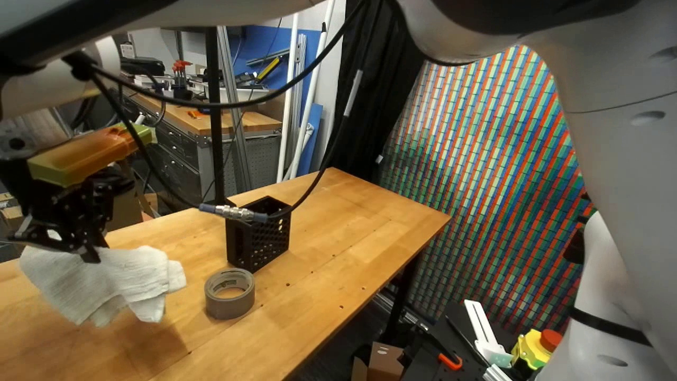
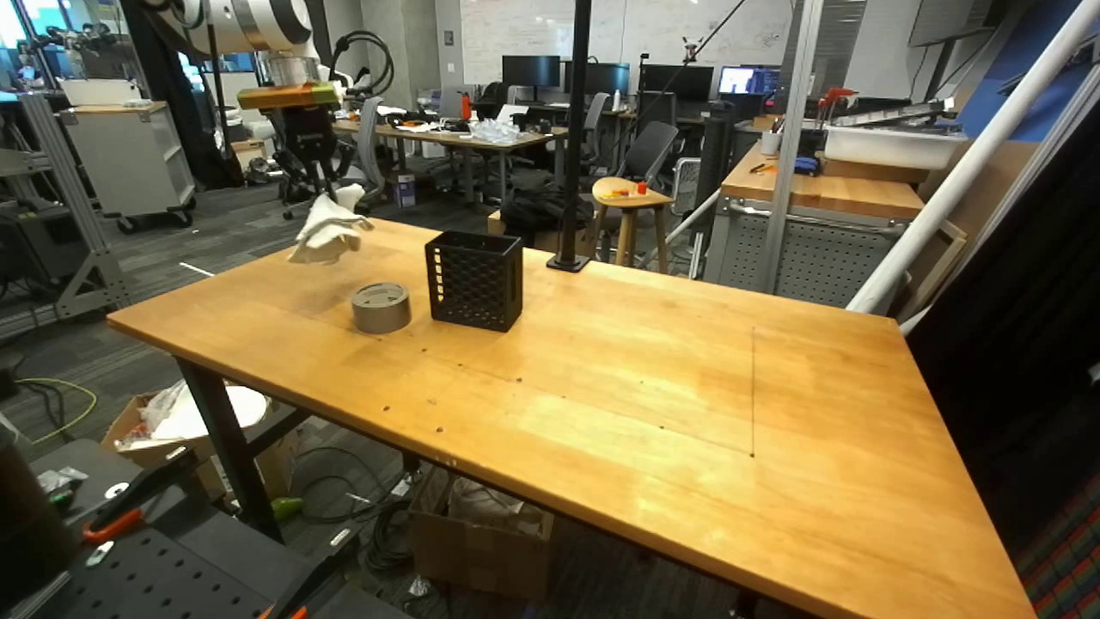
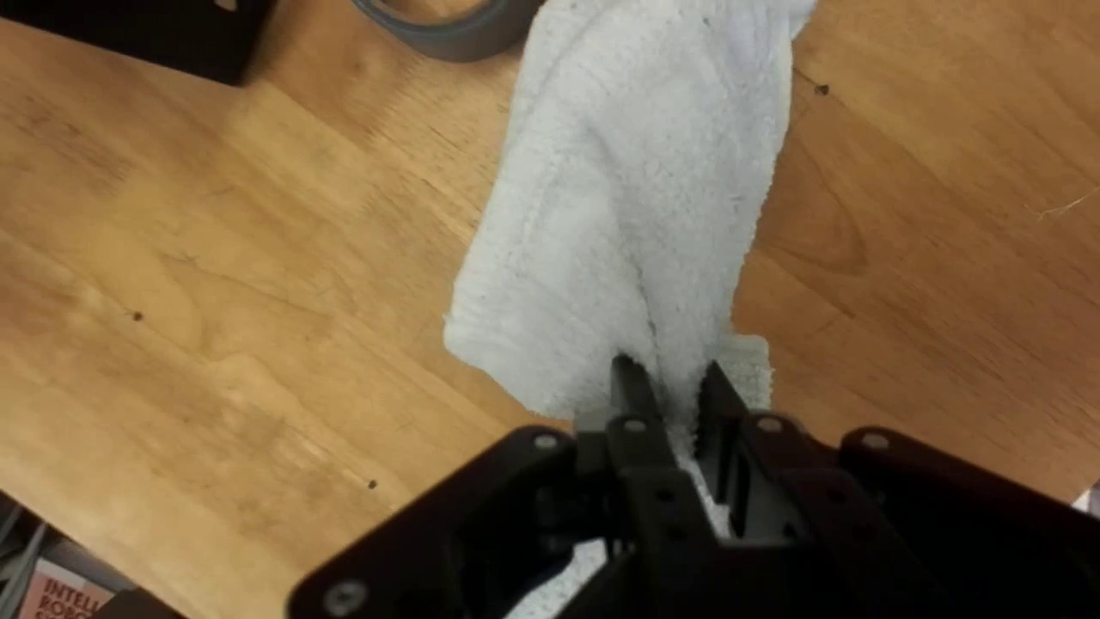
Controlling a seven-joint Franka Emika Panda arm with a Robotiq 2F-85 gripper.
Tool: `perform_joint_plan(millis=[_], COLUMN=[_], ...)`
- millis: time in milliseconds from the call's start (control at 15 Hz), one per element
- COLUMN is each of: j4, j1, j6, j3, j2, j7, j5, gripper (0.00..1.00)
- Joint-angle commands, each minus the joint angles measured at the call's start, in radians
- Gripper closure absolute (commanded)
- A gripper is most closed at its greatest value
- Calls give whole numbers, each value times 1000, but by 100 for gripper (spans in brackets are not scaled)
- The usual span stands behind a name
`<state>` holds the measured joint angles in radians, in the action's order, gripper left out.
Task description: Put the hand towel into the box
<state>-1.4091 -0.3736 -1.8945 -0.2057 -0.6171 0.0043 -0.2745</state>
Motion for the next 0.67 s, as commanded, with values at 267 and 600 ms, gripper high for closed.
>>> perform_joint_plan(millis=[267,600], j4=[-243,-290], j1=[95,205], j6=[-9,-13], j3=[70,110], j2=[309,406], j7=[-6,-121], j5=[-14,-26], gripper=[95,95])
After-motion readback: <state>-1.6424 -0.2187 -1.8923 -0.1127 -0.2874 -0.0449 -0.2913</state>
